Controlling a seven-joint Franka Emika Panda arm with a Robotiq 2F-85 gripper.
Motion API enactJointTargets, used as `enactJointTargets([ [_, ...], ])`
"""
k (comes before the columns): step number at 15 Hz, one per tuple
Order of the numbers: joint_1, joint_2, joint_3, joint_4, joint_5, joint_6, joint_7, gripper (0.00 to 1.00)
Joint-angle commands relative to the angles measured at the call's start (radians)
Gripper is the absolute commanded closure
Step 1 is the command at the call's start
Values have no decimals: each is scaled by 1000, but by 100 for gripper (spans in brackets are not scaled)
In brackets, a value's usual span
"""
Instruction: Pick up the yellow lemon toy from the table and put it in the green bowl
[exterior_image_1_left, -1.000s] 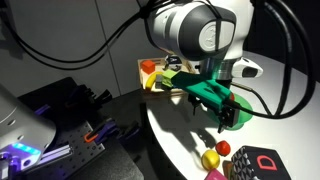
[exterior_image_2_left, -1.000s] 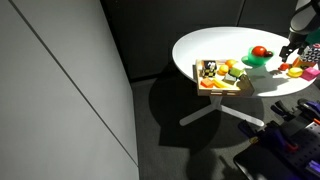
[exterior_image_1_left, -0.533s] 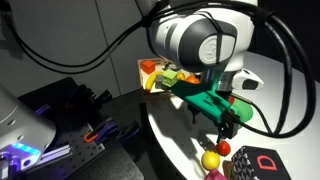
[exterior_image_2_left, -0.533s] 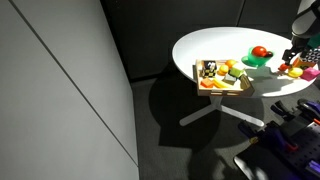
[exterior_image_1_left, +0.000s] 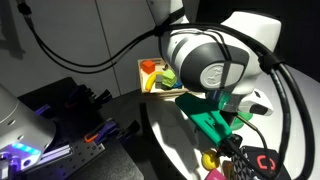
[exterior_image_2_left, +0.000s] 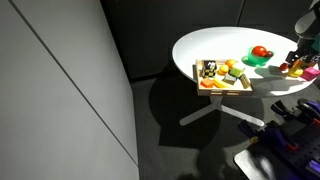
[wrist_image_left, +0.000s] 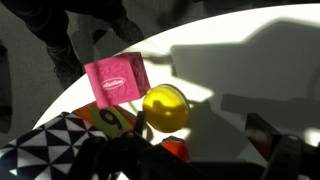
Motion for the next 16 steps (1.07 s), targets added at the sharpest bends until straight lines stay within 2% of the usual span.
enactJointTargets([
  [1, -71, 45, 53, 76, 81, -34, -67, 0],
  [8, -142, 106, 100, 159, 167, -46, -118, 0],
  [16, -175, 136, 114, 177, 182, -44, -146, 0],
])
